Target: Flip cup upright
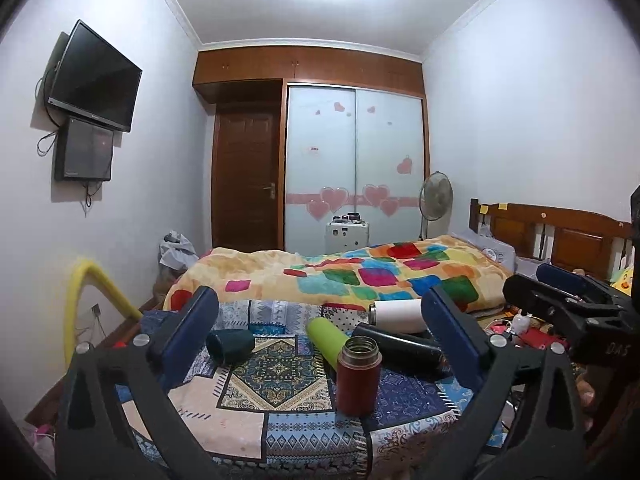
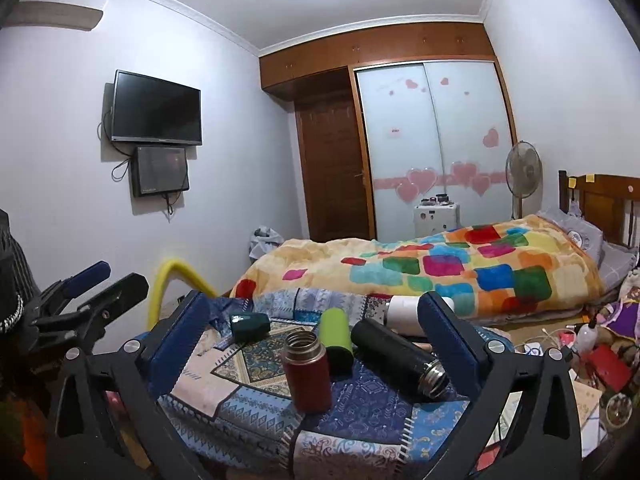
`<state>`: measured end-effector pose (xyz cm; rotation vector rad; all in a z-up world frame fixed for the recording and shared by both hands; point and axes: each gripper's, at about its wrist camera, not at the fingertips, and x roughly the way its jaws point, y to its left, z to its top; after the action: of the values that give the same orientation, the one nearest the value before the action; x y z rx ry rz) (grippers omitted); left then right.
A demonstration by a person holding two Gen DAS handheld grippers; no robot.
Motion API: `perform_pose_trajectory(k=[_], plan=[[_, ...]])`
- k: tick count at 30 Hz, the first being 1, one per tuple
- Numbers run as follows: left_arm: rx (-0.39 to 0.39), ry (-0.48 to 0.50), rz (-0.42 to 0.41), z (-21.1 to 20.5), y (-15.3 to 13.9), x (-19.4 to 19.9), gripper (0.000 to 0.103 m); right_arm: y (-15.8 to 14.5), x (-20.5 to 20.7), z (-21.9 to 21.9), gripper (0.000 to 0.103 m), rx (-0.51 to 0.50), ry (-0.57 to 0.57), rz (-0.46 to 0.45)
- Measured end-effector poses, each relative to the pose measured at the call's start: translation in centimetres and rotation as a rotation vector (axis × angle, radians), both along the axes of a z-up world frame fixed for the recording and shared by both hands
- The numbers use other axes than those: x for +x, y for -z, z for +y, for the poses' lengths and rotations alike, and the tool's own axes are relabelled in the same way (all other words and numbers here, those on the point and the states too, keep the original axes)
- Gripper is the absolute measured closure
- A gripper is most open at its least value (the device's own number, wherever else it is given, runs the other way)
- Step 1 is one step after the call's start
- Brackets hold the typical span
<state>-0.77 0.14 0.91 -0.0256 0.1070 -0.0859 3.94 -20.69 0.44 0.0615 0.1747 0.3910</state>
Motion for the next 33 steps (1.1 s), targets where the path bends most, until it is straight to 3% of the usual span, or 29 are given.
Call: perform_pose_trajectory(k=[33], plan=[[0.006,-0.020,0.004,-0.14,0.17,0.07,0.000,0.31,-0.69,0.12,0.000,-0.009,0.010,0.000]])
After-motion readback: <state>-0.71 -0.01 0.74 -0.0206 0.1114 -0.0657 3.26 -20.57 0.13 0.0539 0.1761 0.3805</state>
